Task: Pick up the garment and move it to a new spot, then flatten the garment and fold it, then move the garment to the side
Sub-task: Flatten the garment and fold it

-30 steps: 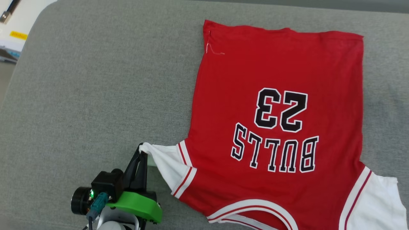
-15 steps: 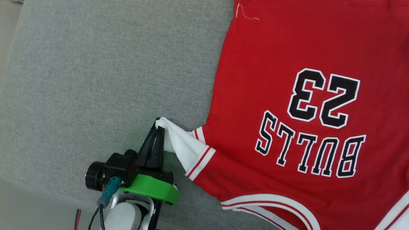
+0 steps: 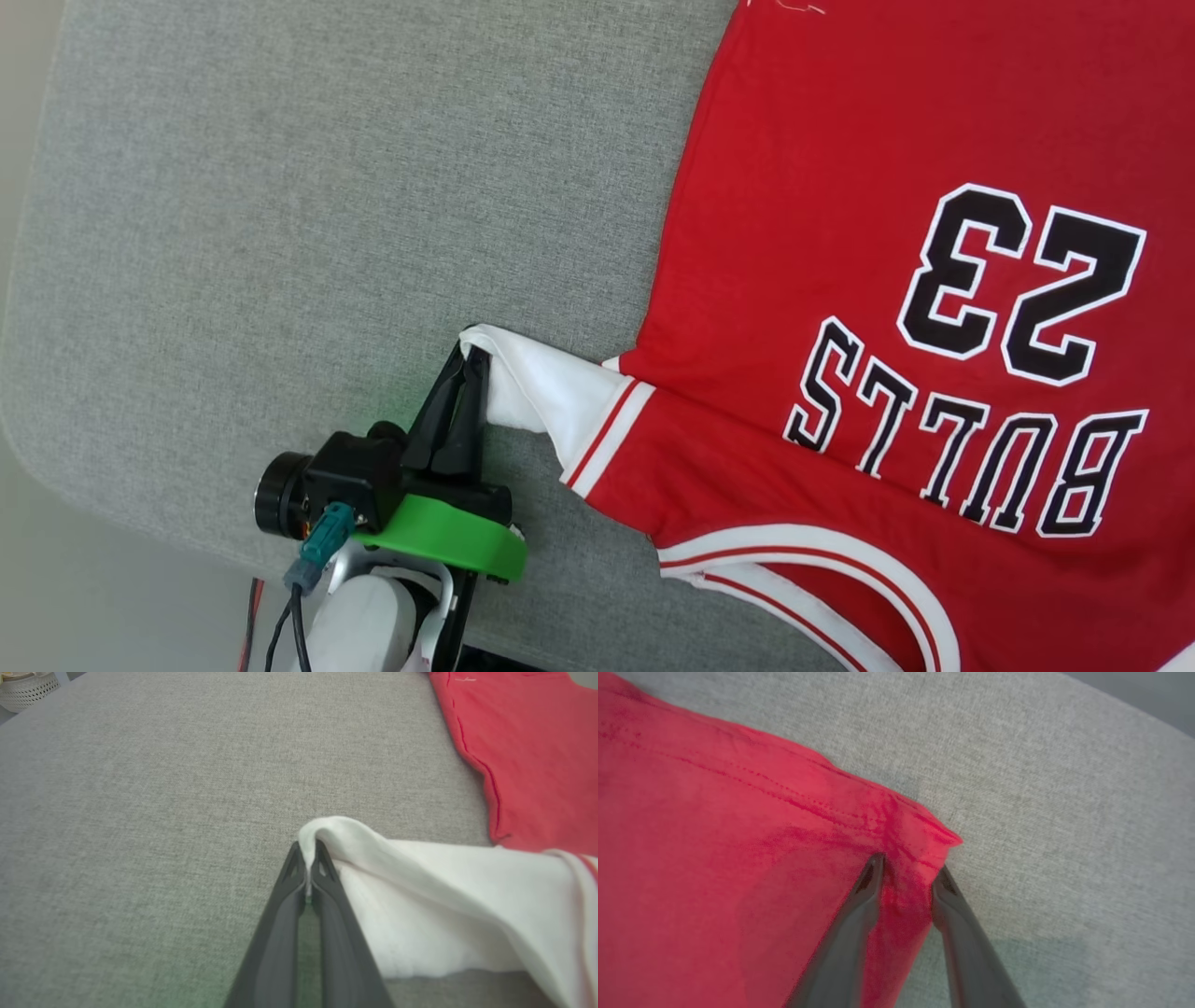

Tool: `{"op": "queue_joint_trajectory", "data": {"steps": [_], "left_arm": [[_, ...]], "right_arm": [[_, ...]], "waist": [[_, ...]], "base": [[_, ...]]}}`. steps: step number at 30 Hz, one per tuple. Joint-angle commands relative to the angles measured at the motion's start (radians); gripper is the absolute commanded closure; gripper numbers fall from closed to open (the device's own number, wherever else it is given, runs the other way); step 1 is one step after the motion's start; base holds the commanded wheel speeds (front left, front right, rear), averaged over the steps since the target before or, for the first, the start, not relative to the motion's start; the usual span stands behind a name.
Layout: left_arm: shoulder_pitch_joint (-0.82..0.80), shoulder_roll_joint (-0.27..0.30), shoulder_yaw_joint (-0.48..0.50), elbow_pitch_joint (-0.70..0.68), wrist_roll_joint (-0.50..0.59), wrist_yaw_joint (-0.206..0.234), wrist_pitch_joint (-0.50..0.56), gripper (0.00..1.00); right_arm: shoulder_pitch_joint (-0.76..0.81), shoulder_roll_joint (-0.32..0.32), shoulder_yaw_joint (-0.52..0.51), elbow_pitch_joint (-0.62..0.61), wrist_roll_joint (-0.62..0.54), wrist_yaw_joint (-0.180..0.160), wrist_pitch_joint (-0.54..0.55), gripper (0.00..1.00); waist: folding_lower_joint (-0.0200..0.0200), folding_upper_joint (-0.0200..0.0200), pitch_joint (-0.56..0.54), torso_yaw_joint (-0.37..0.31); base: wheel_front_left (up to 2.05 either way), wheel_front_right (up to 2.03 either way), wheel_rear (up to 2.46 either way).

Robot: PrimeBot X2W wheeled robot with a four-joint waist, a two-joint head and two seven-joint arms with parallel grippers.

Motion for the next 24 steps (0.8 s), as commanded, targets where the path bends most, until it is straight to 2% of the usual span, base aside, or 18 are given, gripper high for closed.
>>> {"op": "queue_joint_trajectory", "data": {"steps": [1, 6, 12, 18, 24], "left_arm": [[-0.011, -0.006, 0.012, 0.010, 0.013, -0.004, -0.005, 1.00], [0.008, -0.012, 0.038, 0.021, 0.024, -0.013, -0.006, 1.00], [0.050, -0.011, 0.066, 0.041, 0.036, -0.020, -0.006, 1.00], [0.095, -0.001, 0.088, 0.064, 0.043, -0.023, -0.006, 1.00], [0.151, 0.013, 0.113, 0.080, 0.042, -0.017, -0.006, 1.00]], "right_arm": [[0.081, 0.020, 0.040, 0.046, 0.002, 0.000, -0.004, 1.00], [0.047, 0.017, 0.050, 0.031, 0.014, 0.000, -0.102, 1.00], [0.039, -0.020, 0.103, -0.014, 0.051, 0.000, -0.217, 1.00], [0.133, -0.099, 0.147, -0.094, 0.115, 0.000, -0.331, 1.00], [0.317, -0.165, 0.135, -0.217, 0.163, 0.000, -0.415, 1.00]], "waist": [[0.0000, 0.0000, -0.018, -0.008], [0.0000, 0.0000, -0.079, -0.031], [0.0000, 0.0000, -0.185, -0.065], [0.0000, 0.0000, -0.294, -0.105], [0.0000, 0.0000, -0.386, -0.158]], "base": [[0.00, 0.00, 0.00], [0.00, 0.00, 0.00], [0.00, 0.00, 0.00], [0.00, 0.00, 0.00], [0.00, 0.00, 0.00]]}}
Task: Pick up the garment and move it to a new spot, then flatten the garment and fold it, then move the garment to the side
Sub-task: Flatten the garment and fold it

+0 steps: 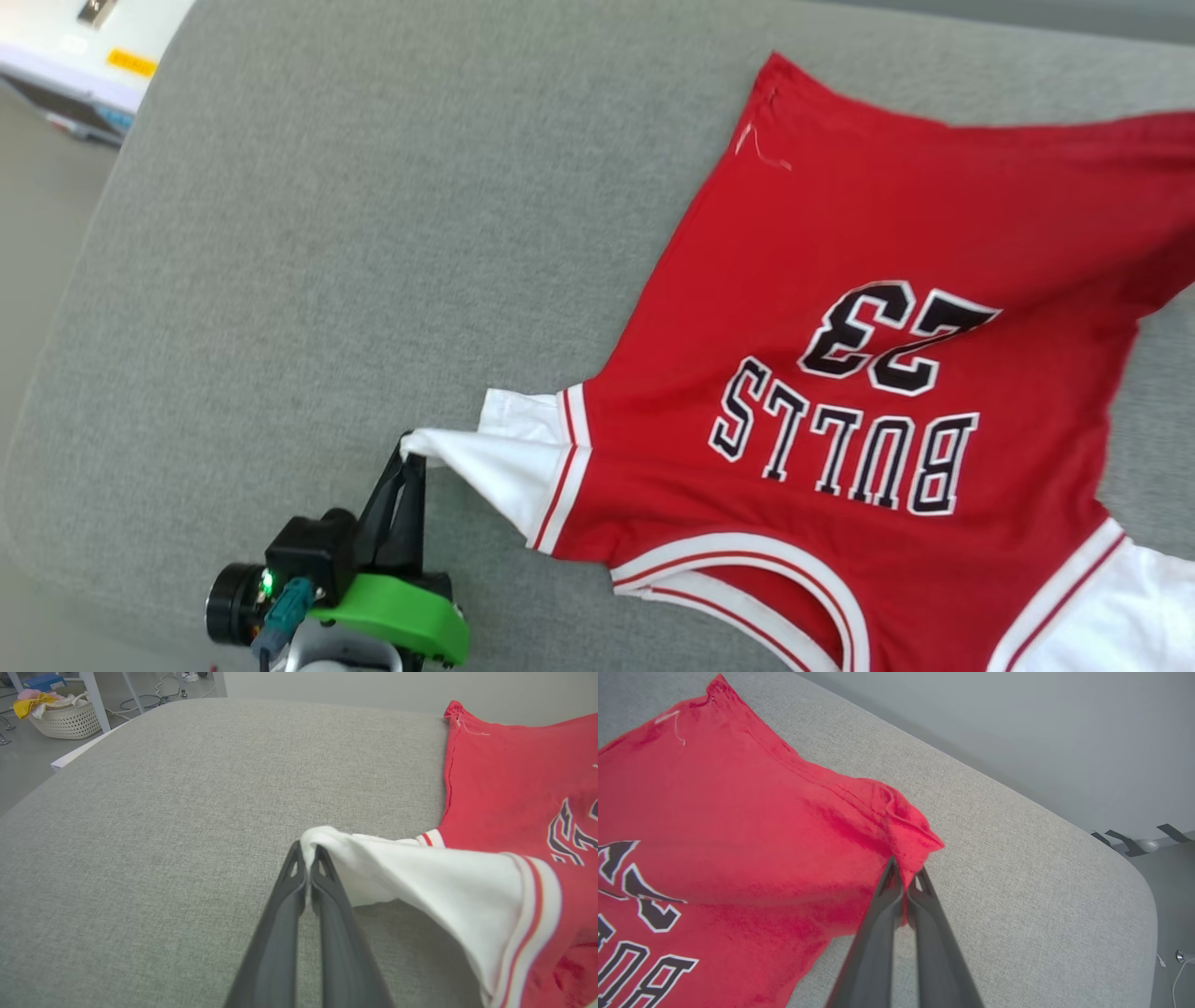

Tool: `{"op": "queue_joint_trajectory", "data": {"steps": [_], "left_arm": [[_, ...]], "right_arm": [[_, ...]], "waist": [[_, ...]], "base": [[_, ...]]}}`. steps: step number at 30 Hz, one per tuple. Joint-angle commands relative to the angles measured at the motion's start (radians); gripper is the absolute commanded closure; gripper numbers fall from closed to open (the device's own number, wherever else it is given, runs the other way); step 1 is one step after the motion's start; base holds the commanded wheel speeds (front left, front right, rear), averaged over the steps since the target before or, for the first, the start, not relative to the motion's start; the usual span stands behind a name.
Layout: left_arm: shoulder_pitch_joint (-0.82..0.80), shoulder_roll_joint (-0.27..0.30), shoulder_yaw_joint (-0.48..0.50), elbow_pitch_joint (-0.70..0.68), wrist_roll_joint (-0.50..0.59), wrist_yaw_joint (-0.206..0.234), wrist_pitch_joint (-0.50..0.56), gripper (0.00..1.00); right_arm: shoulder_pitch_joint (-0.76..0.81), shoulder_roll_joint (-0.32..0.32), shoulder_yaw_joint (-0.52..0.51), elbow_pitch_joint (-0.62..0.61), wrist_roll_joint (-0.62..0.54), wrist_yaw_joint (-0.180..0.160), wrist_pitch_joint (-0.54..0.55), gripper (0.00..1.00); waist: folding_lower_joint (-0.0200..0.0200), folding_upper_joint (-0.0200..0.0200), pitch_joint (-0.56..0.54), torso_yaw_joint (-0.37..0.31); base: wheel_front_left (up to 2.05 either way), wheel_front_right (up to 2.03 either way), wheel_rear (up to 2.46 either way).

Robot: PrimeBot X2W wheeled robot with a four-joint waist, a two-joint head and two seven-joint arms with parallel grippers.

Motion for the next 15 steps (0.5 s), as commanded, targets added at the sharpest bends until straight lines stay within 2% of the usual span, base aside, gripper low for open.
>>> {"op": "queue_joint_trajectory", "data": {"steps": [1, 10, 15], "left_arm": [[0.016, 0.010, 0.010, 0.003, 0.007, 0.001, -0.006, 1.00], [0.082, 0.037, 0.037, 0.008, -0.002, 0.013, -0.006, 1.00], [0.095, 0.044, 0.039, 0.005, -0.005, 0.020, -0.004, 1.00]], "right_arm": [[0.049, -0.009, -0.014, -0.024, 0.009, 0.000, -0.018, 1.00], [0.386, 0.001, -0.166, -0.171, -0.006, 0.000, -0.040, 1.00], [0.601, 0.058, -0.276, -0.215, -0.029, 0.000, -0.034, 1.00]], "waist": [[0.0000, 0.0000, -0.093, -0.074], [0.0000, 0.0000, -0.166, -0.144], [0.0000, 0.0000, -0.183, -0.156]], "base": [[0.00, 0.00, 0.00], [0.00, 0.00, 0.00], [0.00, 0.00, 0.00]]}}
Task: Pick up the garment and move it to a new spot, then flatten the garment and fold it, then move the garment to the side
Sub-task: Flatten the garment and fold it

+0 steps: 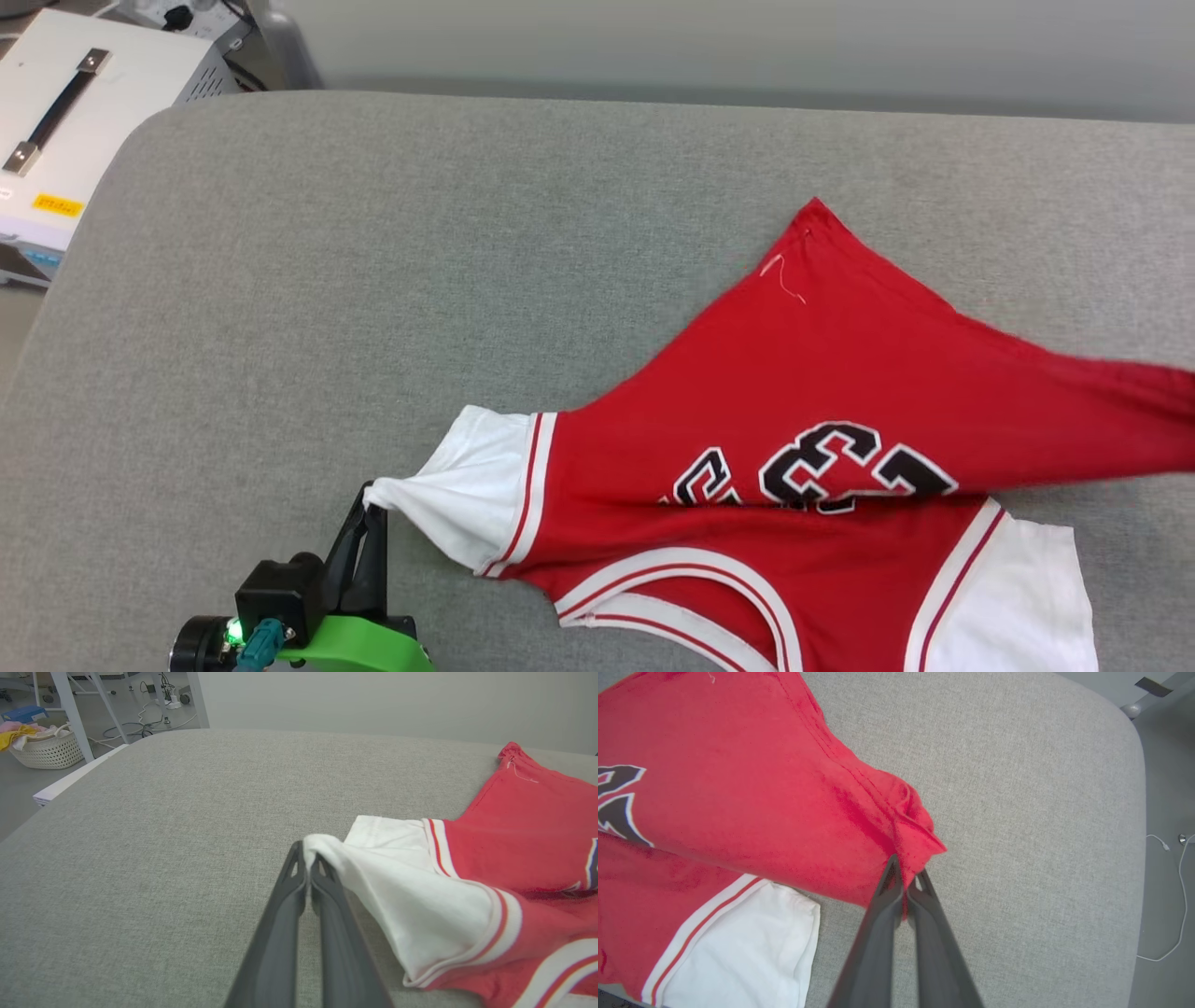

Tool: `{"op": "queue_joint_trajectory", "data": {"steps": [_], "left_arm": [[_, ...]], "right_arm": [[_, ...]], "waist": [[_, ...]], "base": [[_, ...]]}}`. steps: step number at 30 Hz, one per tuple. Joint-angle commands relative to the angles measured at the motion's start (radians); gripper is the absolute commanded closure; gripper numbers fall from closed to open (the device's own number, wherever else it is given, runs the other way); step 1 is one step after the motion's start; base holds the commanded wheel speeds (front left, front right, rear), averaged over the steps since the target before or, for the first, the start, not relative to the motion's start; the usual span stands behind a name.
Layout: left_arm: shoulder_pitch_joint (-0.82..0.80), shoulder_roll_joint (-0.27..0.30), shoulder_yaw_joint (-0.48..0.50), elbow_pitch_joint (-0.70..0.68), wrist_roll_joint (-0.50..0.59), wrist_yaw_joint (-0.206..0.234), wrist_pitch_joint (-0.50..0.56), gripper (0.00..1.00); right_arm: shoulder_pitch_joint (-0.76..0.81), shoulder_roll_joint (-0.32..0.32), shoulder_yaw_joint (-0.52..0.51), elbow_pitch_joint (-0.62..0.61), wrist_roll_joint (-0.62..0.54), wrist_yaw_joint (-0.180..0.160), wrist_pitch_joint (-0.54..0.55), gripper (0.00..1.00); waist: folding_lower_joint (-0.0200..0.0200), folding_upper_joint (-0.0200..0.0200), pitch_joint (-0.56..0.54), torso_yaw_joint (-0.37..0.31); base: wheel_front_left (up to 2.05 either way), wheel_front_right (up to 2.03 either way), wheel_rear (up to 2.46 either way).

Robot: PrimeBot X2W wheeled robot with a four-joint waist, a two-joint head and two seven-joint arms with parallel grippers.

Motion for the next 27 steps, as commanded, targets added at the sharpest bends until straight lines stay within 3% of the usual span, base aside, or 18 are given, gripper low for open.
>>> {"op": "queue_joint_trajectory", "data": {"steps": [1, 8, 16, 17, 18, 19, 27], "left_arm": [[0.015, 0.006, 0.001, -0.003, -0.001, 0.007, -0.004, 1.00], [0.019, 0.008, -0.006, -0.011, -0.003, 0.013, -0.001, 1.00], [0.015, 0.012, -0.016, -0.013, -0.004, 0.017, 0.004, 1.00], [0.016, 0.013, -0.016, -0.013, -0.005, 0.019, 0.005, 1.00], [0.017, 0.014, -0.016, -0.015, -0.005, 0.020, 0.006, 1.00], [0.018, 0.015, -0.015, -0.016, -0.006, 0.021, 0.008, 1.00], [0.015, 0.019, -0.027, -0.042, -0.003, 0.028, 0.018, 1.00]], "right_arm": [[0.071, 0.032, -0.034, -0.013, -0.015, 0.000, 0.001, 1.00], [0.326, 0.190, -0.125, -0.019, -0.068, 0.000, 0.018, 1.00], [0.417, 0.300, -0.083, 0.064, -0.101, 0.000, 0.022, 1.00], [0.408, 0.308, -0.089, 0.064, -0.100, 0.000, 0.009, 0.82], [0.400, 0.311, -0.095, 0.061, -0.104, 0.000, -0.003, 0.23], [0.386, 0.312, -0.104, 0.055, -0.111, 0.000, -0.020, 0.00], [0.265, 0.274, -0.186, -0.081, -0.126, 0.000, -0.072, 0.00]], "waist": [[0.0001, -0.0001, -0.027, -0.026], [0.0001, -0.0001, -0.022, -0.032], [0.0001, -0.0001, -0.016, -0.032], [0.0001, -0.0001, -0.018, -0.034], [0.0001, -0.0001, -0.019, -0.036], [0.0001, -0.0001, -0.020, -0.038], [0.0001, -0.0001, -0.018, -0.027]], "base": [[0.00, 0.00, 0.00], [0.00, 0.00, 0.00], [0.00, 0.00, 0.00], [0.00, 0.00, 0.00], [0.00, 0.00, 0.00], [0.00, 0.00, 0.00], [0.00, 0.00, 0.00]]}}
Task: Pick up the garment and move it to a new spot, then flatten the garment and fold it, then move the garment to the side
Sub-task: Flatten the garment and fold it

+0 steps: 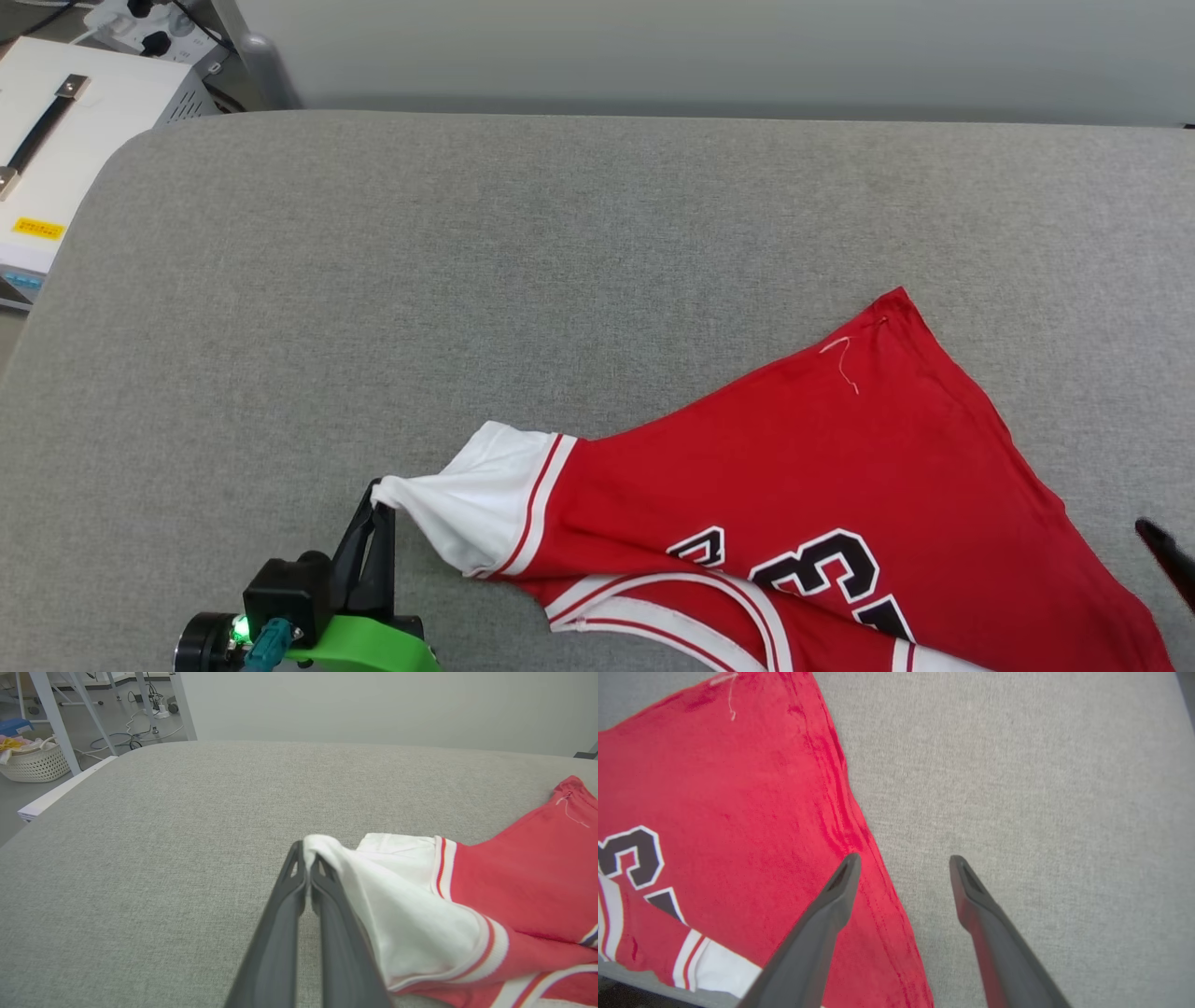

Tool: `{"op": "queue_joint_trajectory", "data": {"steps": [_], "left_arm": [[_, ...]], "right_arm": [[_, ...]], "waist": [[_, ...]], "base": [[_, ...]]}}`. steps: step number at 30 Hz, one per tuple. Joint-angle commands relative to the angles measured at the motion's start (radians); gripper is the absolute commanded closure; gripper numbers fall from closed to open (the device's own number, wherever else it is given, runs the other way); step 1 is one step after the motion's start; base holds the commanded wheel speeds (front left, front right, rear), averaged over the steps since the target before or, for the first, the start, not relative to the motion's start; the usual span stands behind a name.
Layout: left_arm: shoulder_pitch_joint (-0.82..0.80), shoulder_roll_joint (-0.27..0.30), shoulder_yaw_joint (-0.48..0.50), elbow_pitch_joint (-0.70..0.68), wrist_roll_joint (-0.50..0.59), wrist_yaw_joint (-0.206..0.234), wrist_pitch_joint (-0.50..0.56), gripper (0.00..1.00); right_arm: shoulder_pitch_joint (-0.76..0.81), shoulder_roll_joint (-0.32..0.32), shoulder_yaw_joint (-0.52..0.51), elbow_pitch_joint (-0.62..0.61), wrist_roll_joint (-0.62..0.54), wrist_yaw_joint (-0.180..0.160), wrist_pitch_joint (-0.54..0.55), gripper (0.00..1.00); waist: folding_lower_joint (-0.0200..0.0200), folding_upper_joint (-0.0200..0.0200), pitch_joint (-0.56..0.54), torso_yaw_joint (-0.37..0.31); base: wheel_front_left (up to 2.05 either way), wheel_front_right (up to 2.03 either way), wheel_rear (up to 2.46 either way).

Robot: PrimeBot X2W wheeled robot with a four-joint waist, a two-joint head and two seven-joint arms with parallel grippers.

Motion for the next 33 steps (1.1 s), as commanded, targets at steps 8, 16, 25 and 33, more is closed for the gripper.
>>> {"op": "queue_joint_trajectory", "data": {"steps": [8, 16, 25, 33], "left_arm": [[-0.025, -0.004, -0.025, -0.033, 0.008, 0.009, 0.001, 1.00], [-0.081, -0.018, -0.046, -0.054, 0.015, 0.005, -0.009, 1.00], [-0.139, -0.037, -0.070, -0.071, 0.023, -0.004, -0.018, 1.00], [-0.188, -0.051, -0.085, -0.070, 0.027, -0.017, -0.023, 1.00]], "right_arm": [[-0.235, -0.113, 0.008, -0.154, -0.017, 0.000, 0.073, 0.00], [-0.558, -0.224, 0.289, -0.088, 0.024, 0.000, 0.237, 0.00], [-0.847, -0.211, 0.598, 0.151, 0.055, 0.000, 0.386, 0.00], [-0.943, -0.151, 0.735, 0.387, 0.055, 0.000, 0.289, 0.00]], "waist": [[0.0001, -0.0001, 0.055, 0.044], [0.0001, -0.0001, 0.135, 0.084], [0.0001, -0.0001, 0.212, 0.122], [0.0001, -0.0001, 0.274, 0.149]], "base": [[0.00, 0.00, 0.00], [0.00, 0.00, 0.00], [0.00, 0.00, 0.00], [0.00, 0.00, 0.00]]}}
